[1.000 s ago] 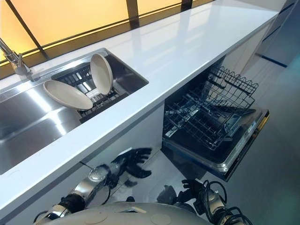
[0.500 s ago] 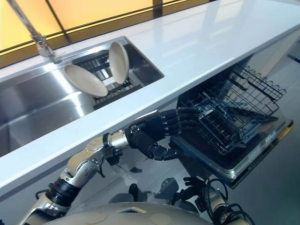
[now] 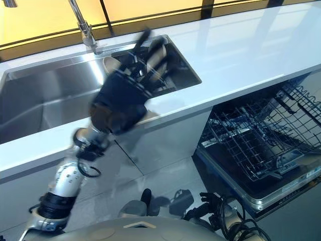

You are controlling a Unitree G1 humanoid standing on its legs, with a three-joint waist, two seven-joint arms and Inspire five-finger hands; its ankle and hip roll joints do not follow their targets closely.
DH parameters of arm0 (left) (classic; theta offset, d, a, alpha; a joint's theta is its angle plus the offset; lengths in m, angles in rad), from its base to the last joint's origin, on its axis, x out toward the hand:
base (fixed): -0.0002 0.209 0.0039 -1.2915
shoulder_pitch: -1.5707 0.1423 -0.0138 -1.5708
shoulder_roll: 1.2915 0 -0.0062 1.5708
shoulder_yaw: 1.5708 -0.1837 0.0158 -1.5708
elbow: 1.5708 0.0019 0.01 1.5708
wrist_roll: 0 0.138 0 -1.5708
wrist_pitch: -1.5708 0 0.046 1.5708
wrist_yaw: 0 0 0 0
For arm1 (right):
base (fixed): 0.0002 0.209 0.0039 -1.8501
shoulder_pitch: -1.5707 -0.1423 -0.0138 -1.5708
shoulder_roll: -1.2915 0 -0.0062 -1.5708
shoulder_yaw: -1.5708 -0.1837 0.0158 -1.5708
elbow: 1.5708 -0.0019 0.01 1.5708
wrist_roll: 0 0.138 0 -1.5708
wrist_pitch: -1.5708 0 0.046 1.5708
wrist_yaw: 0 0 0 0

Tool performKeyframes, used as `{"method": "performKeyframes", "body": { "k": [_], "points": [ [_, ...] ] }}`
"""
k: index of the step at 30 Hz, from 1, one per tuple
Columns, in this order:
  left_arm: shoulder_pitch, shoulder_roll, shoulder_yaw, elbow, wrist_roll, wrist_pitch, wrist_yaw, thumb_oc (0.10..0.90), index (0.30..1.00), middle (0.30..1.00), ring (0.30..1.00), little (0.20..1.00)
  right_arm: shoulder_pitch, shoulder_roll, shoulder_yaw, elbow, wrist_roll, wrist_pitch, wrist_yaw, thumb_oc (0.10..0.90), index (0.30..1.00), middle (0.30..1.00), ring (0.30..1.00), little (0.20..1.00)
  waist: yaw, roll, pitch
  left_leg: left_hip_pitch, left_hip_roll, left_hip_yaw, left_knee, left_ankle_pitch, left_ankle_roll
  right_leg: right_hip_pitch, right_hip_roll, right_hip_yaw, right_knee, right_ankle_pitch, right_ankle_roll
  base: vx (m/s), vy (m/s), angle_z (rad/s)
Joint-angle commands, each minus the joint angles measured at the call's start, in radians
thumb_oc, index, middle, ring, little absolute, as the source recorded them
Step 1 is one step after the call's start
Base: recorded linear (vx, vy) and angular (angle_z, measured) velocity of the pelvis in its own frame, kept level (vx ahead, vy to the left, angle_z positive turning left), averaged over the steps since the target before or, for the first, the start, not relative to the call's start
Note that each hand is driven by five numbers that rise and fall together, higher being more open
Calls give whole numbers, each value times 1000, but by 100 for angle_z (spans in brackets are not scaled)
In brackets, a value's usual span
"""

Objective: Pick up plates and place into dishwasher.

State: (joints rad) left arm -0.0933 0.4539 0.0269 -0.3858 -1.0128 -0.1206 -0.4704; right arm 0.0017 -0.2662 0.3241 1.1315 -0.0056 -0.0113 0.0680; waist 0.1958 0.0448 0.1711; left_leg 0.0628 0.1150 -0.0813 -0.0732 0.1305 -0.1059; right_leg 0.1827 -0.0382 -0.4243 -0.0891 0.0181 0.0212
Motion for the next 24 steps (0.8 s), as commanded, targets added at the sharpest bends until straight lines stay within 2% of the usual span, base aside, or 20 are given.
{"method": "performKeyframes", "body": {
  "k": [1, 3, 4, 6, 8, 9, 13, 14, 17, 22, 24],
  "points": [
    [-11, 98, 185, -69, 400, -263, 294, 800, 900, 900, 900, 900, 52, 2, 18, -48, 23, -15, -10, 800, 900, 900, 900, 900, 32, -23, -67, -38, -6, 0, 32, -50, -37, -5, -51, 14, 127, -126, 15, 106, 59, 6],
    [-19, 177, 243, -9, 628, -274, 464, 800, 900, 900, 900, 900, 57, -4, 21, -44, 20, -6, -4, 800, 900, 900, 900, 900, 31, -18, -82, -33, -12, 0, 25, -50, -35, 0, -53, 14, 121, -128, 17, 81, 70, 11],
    [-18, 210, 261, 17, 696, -266, 525, 800, 900, 900, 900, 900, 57, -7, 21, -45, 17, 2, 1, 800, 900, 900, 900, 900, 30, -15, -88, -31, -15, 1, 22, -51, -33, 1, -55, 16, 119, -128, 18, 73, 93, 14],
    [-4, 310, 302, 98, 910, -233, 691, 800, 900, 900, 900, 900, 58, -21, 19, -58, 0, 21, 17, 800, 900, 900, 900, 900, 21, -5, -99, -21, -22, 9, 12, -52, -27, 2, -60, 23, 114, -125, 23, 73, 116, 11],
    [1, 405, 334, 180, 1098, -189, 806, 800, 900, 900, 900, 900, 58, -30, 16, -59, -12, 24, 27, 800, 900, 900, 900, 900, 12, 2, -107, -17, -27, 20, 9, -54, -21, 2, -66, 29, 109, -121, 28, 61, 119, 3],
    [6, 475, 352, 239, 1146, -174, 835, 800, 900, 900, 900, 900, 57, -38, 13, -63, -22, 28, 36, 800, 900, 900, 900, 900, 6, 8, -110, -13, -31, 28, 8, -58, -18, 2, -72, 33, 107, -119, 32, 30, 106, -3],
    [16, 585, 384, 325, 1215, -130, 843, 800, 900, 900, 900, 900, 55, -51, 7, -62, -36, 23, 51, 800, 900, 900, 900, 900, -11, 19, -121, -12, -39, 46, 8, -64, -8, -7, -83, 46, 100, -107, 41, 34, 108, -20],
    [19, 635, 389, 358, 1255, -115, 847, 800, 900, 900, 900, 900, 53, -57, 6, -62, -38, 20, 58, 800, 900, 900, 900, 900, -19, 24, -124, -4, -46, 55, 7, -72, -1, -6, -89, 56, 95, -103, 46, 46, 127, -7],
    [13, 695, 380, 411, 1319, -102, 832, 800, 900, 900, 900, 900, 48, -60, 4, -59, -38, 16, 64, 800, 900, 900, 900, 900, -32, 30, -130, 5, -55, 69, 7, -84, 8, -8, -96, 71, 85, -92, 55, 48, 111, -7],
    [-25, 820, 310, 520, 1537, -86, 802, 800, 900, 900, 900, 900, 37, -72, -7, -65, -66, 18, 88, 800, 900, 900, 900, 900, -76, 40, -132, 29, -74, 118, 7, -116, 34, -21, -116, 114, 74, -66, 84, 44, 149, -18],
    [-49, 856, 273, 554, 1572, -90, 786, 800, 900, 900, 900, 900, 34, -80, -16, -58, -78, 16, 98, 800, 900, 900, 900, 900, -90, 41, -131, 38, -80, 136, 7, -128, 44, -28, -125, 127, 74, -57, 95, 30, 143, -35]
  ]
}}
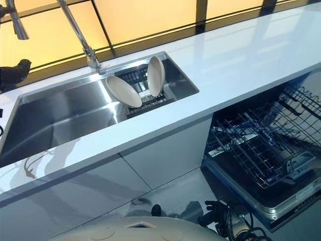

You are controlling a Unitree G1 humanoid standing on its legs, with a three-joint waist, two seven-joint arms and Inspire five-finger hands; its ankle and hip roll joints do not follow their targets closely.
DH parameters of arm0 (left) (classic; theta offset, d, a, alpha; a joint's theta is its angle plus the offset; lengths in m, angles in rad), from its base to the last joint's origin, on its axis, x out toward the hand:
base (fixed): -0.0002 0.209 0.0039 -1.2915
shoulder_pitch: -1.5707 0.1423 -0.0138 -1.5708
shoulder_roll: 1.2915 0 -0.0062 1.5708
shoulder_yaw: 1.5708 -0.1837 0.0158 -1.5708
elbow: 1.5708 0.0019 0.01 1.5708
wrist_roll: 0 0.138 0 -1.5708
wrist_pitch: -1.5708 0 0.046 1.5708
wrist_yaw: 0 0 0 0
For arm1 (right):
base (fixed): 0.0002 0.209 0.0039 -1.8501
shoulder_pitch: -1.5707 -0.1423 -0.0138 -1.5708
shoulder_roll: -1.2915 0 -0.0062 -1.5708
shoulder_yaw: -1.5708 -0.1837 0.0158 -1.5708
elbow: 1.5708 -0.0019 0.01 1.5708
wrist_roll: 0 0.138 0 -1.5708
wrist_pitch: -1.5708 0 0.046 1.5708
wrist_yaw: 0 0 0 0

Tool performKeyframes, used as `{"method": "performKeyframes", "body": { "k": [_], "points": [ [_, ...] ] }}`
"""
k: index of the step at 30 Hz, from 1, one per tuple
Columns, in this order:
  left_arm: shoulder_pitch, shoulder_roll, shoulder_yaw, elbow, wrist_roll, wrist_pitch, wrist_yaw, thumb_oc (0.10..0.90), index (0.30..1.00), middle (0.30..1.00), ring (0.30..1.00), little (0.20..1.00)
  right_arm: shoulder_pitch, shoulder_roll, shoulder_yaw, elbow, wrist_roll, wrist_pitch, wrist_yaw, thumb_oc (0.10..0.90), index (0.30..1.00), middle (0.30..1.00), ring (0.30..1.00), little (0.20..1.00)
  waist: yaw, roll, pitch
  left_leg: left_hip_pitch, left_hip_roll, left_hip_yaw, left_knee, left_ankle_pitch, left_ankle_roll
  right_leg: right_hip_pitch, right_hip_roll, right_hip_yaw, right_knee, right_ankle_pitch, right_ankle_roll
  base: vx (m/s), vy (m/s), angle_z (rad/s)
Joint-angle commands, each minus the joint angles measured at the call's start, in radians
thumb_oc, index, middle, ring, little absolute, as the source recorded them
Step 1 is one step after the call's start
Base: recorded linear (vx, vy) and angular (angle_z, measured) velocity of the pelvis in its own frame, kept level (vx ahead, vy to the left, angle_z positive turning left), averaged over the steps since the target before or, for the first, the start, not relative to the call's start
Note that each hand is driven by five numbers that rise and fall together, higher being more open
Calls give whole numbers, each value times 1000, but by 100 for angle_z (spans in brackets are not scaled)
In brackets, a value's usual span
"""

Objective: Pick up plates and place into dishwasher.

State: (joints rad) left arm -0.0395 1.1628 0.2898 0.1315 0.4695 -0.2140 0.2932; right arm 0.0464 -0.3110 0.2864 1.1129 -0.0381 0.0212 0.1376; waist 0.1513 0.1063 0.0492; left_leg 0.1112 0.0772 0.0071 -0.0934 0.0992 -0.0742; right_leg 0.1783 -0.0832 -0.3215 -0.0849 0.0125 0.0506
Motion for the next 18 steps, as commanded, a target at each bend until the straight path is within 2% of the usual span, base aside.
{"method": "performKeyframes", "body": {
  "k": [1, 7, 11, 18],
  "points": [
    [-116, 158, -8, 47, 105, 4, 15, 800, 900, 900, 900, 900, -11, -38, 19, -37, -51, -18, 33, 800, 900, 900, 900, 900, -49, -21, -9, -8, -45, 53, 28, -100, 16, -26, -84, 28, 71, -48, 70, 31, 152, -32],
    [-234, 221, -160, 130, 167, 10, -117, 800, 900, 900, 900, 900, -16, -55, -8, -6, -60, -27, 48, 800, 900, 900, 900, 900, -81, -24, -4, 9, -67, 88, 30, -128, 51, -62, -123, 55, 95, -16, 113, 21, 145, -20],
    [-278, 233, -225, 170, 220, 4, -162, 800, 900, 900, 900, 900, -17, -56, -19, -4, -56, -30, 55, 800, 900, 900, 900, 900, -84, -29, 1, 6, -81, 90, 36, -139, 70, -85, -142, 69, 111, -2, 133, -4, 122, -25],
    [-364, 249, -341, 233, 283, -21, -244, 800, 900, 900, 900, 900, -17, -51, -26, -6, -42, -53, 57, 800, 900, 900, 900, 900, -88, -39, 12, -7, -122, 84, 42, -163, 102, -134, -194, 98, 144, 72, 157, -10, 104, -6]
  ]
}}
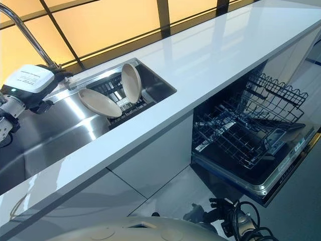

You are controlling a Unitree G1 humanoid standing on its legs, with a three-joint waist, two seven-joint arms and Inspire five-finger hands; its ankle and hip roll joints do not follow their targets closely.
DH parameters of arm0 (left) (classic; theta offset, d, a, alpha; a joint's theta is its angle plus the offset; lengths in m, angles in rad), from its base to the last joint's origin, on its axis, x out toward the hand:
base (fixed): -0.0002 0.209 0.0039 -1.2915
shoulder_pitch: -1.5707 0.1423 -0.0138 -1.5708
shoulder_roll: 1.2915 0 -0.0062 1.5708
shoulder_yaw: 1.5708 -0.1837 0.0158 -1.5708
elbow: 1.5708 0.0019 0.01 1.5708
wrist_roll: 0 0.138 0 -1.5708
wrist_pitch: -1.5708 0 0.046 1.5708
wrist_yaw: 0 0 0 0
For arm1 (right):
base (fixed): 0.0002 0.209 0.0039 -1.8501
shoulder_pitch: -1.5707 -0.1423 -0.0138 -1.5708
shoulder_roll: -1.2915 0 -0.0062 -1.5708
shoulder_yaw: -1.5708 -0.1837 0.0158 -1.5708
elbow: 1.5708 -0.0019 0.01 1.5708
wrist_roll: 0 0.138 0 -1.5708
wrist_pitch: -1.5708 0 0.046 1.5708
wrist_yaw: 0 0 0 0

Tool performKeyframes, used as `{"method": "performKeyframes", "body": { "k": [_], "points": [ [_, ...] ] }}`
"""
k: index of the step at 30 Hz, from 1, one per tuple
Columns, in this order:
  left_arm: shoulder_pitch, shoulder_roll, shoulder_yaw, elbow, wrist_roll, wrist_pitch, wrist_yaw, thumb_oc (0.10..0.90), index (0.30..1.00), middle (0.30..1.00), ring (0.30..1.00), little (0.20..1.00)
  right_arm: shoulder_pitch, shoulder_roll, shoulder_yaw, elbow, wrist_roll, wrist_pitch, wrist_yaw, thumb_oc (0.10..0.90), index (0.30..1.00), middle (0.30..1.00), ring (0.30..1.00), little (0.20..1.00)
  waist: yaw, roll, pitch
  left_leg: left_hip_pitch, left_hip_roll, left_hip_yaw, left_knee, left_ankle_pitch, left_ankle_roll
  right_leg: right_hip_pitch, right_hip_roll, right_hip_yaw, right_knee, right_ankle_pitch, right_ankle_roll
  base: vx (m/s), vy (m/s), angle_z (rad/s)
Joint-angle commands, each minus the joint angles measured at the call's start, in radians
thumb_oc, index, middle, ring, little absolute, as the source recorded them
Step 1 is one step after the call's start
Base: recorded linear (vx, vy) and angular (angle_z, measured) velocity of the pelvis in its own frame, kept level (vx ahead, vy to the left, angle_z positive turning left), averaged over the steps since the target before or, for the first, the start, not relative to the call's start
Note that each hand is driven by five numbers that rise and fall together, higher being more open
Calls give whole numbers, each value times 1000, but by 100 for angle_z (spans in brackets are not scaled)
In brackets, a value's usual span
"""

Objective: Pick up plates and place into dishwasher.

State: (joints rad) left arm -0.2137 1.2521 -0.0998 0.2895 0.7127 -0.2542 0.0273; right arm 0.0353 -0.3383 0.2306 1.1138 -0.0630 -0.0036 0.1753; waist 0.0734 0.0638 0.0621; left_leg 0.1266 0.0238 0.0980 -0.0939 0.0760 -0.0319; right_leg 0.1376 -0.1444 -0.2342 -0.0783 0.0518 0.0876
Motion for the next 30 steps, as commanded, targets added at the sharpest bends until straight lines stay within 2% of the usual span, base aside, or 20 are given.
{"method": "performKeyframes", "body": {
  "k": [1, 9, 15, 21, 25, 30],
  "points": [
    [-199, 157, 39, 83, 45, 13, 20, 800, 900, 900, 900, 900, -8, -22, 30, -10, -14, -27, 19, 800, 900, 900, 900, 900, -9, 2, 0, -23, -72, -8, 43, -142, 61, -97, -136, 12, 138, 38, 122, -20, 83, 0],
    [-246, 162, -26, 132, 90, -8, -38, 800, 900, 900, 900, 900, -26, -18, 29, 1, -14, -24, 10, 800, 900, 900, 900, 900, -8, -3, -4, -29, -85, 1, 50, -159, 75, -112, -145, 27, 128, 56, 129, -15, 34, -3],
    [-279, 173, -52, 134, 92, 14, 44, 800, 900, 900, 900, 900, -21, -18, 24, 20, -8, -26, 4, 800, 900, 900, 900, 900, -6, -14, -5, -25, -85, 4, 49, -164, 76, -115, -145, 18, 124, 65, 132, 0, 0, 0],
    [-260, 161, -19, 129, 82, 71, 129, 800, 900, 900, 900, 900, -16, -9, 23, 20, -2, -34, 7, 800, 900, 900, 900, 900, -5, -21, -7, -22, -80, 15, 48, -169, 76, -119, -133, 8, 117, 51, 129, 0, 0, 0],
    [-233, 150, 14, 124, 69, 105, 136, 800, 900, 900, 900, 900, -15, -6, 21, 23, -3, -34, 8, 800, 900, 900, 900, 900, -6, -23, -8, -15, -76, 19, 46, -171, 76, -119, -126, 7, 117, 44, 126, -9, -12, -7],
    [-205, 129, 41, 119, 92, 113, 139, 800, 900, 900, 900, 900, -11, -3, 21, 20, -4, -33, 5, 800, 900, 900, 900, 900, -12, -24, -8, -11, -72, 23, 45, -172, 74, -119, -120, 8, 116, 36, 123, -6, -17, -7]
  ]
}}
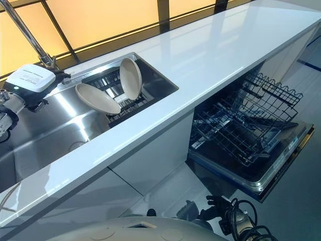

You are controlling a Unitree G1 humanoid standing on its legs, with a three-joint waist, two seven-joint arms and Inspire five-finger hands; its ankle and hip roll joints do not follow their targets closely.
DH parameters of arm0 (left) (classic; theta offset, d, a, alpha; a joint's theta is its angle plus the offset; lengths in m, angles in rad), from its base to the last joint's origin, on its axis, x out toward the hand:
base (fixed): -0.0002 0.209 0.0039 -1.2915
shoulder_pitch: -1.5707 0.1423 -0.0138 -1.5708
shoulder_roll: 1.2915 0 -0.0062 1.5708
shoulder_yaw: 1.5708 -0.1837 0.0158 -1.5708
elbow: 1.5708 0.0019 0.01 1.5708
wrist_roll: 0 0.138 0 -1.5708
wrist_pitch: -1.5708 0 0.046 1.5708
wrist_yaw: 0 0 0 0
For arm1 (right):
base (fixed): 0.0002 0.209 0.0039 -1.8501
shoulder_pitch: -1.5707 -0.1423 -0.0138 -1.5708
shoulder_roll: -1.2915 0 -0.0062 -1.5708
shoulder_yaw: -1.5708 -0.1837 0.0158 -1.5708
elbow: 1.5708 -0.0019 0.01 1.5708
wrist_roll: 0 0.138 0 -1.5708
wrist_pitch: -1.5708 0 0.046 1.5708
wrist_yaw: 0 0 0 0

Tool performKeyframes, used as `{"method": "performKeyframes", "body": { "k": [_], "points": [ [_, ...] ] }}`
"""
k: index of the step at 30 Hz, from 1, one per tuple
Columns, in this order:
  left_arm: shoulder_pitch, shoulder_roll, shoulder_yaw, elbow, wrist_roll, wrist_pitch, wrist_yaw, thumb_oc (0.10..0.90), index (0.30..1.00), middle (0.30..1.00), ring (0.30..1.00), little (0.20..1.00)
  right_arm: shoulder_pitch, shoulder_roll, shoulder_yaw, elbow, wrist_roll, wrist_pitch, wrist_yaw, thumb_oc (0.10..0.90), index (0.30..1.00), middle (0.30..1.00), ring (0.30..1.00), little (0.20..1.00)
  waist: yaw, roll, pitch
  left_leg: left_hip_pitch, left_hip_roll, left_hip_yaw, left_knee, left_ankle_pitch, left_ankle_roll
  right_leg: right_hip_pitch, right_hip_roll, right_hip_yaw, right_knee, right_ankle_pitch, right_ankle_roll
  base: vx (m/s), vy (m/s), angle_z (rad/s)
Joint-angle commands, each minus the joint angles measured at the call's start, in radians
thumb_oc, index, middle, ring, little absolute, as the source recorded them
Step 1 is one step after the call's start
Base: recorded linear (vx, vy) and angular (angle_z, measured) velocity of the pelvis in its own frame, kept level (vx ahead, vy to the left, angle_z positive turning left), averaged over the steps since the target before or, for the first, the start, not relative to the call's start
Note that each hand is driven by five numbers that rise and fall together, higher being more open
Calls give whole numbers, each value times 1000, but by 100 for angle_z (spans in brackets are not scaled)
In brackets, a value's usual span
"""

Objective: Pick up plates and place into dishwasher.

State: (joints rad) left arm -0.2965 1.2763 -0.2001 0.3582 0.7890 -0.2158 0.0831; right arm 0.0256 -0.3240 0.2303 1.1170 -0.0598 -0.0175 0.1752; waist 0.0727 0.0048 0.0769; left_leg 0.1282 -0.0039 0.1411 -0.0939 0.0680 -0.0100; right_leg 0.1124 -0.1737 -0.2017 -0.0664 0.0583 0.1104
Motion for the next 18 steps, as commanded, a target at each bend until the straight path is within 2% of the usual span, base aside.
{"method": "performKeyframes", "body": {
  "k": [1, 18],
  "points": [
    [-122, 101, 140, 47, 22, 73, 79, 800, 900, 900, 900, 900, -2, -17, 22, 18, -7, -20, 3, 800, 900, 900, 900, 900, -12, 35, -23, -12, -43, -20, 44, -164, 52, -94, -90, -24, 105, 29, 100, 0, 0, 0],
    [-170, 49, 74, 3, 61, 73, 61, 800, 900, 900, 900, 900, 3, -14, 16, 18, -14, -19, 6, 800, 900, 900, 900, 900, -50, 39, -24, 5, -32, -18, 35, -163, 48, -90, -56, 29, 99, -2, 92, 8, -4, -2]
  ]
}}
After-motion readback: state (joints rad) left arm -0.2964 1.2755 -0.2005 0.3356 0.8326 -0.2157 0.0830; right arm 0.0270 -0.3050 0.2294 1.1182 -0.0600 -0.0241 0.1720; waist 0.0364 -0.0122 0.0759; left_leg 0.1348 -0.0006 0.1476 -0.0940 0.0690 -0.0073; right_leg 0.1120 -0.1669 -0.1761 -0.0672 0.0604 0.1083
